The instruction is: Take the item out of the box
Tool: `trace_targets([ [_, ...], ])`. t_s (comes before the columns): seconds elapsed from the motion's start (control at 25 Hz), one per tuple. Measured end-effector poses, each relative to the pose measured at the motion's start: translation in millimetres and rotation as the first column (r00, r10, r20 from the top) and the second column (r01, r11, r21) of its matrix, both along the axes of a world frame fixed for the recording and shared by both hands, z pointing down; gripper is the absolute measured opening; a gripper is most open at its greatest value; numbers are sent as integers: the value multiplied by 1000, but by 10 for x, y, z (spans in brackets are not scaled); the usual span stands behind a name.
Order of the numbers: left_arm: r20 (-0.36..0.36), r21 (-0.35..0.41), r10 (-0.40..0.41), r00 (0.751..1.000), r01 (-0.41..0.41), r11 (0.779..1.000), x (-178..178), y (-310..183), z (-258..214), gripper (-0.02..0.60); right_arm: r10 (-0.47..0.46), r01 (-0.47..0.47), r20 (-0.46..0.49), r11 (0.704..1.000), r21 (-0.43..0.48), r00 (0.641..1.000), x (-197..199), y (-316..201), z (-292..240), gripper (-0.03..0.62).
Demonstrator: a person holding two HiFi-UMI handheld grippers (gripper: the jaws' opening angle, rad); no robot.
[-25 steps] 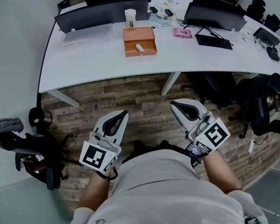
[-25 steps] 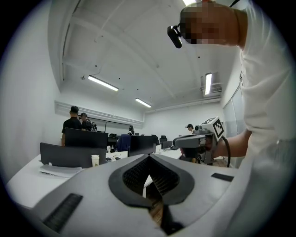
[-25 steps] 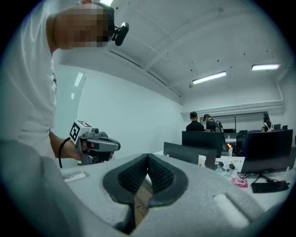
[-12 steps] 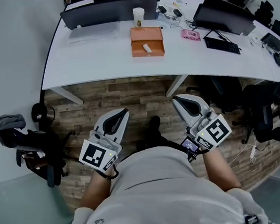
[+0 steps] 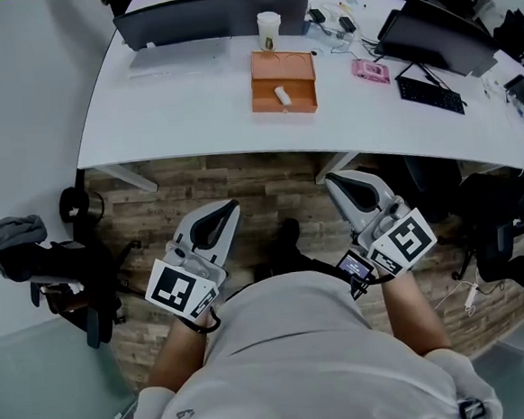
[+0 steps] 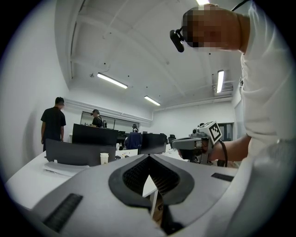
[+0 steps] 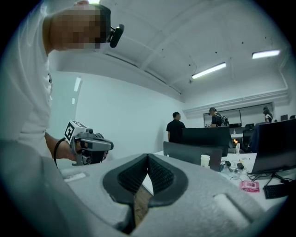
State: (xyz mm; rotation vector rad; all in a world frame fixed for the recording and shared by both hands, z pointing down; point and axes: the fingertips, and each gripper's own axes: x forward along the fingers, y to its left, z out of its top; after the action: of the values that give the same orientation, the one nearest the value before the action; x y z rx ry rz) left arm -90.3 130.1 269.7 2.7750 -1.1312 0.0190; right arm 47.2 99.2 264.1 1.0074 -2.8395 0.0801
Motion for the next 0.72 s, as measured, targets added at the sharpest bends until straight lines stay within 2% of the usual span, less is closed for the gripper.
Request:
trace_targets([
  [0.16,-4,-12,1,1000,-1,1000,157,-396,67,-2,-15,15,-19,1000,-3,1000,114,-379,63,2],
  [0.48,36,-33,-9,999,10,999,527,-1179,197,-2,-6,6,-6,1000,-16,1000,546,-1162,144,2],
  [0.72,66,-48,-6,998,9,999,834,-1474,285,-2,-15,15,13,1000,-13,1000,862,-1480,145,2],
])
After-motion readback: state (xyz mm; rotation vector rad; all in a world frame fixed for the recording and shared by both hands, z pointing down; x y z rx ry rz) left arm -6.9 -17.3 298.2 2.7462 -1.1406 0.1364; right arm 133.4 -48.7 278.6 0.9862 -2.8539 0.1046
